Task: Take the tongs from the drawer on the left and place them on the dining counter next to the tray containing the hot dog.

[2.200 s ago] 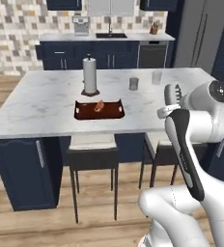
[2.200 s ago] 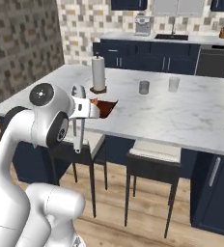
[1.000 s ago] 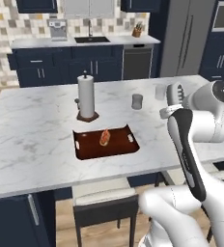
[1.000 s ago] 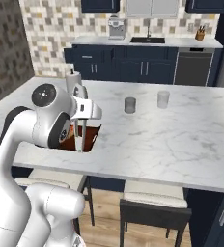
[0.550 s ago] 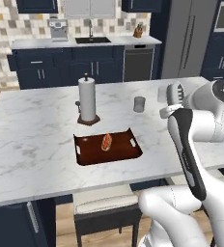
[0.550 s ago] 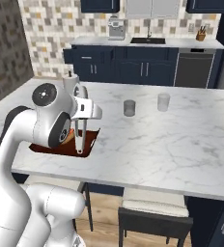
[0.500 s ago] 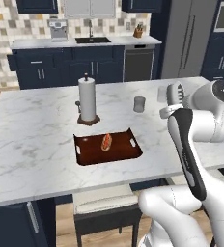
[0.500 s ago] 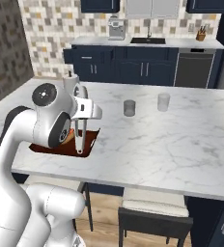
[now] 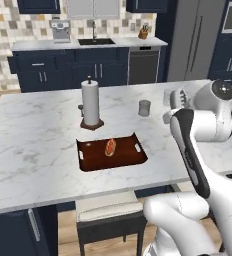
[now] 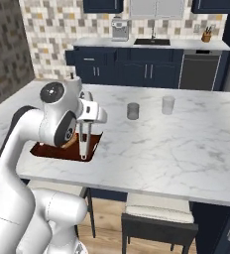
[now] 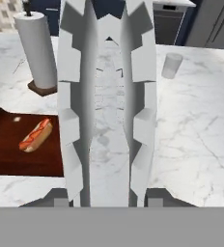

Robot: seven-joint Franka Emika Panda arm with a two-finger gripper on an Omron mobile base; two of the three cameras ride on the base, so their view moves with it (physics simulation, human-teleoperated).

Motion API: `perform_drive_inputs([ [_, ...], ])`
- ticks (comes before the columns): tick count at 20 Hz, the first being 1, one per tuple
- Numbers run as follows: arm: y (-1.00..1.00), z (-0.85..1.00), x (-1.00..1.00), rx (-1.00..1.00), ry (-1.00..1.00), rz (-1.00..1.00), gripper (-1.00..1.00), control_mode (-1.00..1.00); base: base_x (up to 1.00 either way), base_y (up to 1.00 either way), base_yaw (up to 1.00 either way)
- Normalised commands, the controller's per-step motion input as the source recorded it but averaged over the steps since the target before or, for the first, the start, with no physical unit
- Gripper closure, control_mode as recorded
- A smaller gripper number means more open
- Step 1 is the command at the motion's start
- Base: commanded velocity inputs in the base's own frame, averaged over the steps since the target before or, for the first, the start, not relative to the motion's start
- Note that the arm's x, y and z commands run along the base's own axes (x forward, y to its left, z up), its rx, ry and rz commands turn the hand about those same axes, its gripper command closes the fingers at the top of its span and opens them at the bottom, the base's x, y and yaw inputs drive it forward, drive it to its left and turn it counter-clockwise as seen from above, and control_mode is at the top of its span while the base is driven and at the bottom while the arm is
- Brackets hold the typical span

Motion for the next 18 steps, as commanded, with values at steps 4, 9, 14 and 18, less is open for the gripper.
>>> perform_drive_inputs([
  [4,0.00,-0.12,0.61,0.00,0.37,-0.02,1.00,-1.00,0.00,0.00,0.00],
  [9,0.00,-0.17,0.60,0.00,0.19,-0.02,1.00,-1.00,0.00,0.00,0.00],
  [14,0.00,-0.31,0.62,0.00,0.08,0.00,1.00,-1.00,0.00,0.00,0.00],
  [18,0.00,-0.35,0.69,0.00,0.10,0.00,1.00,-1.00,0.00,0.00,0.00],
])
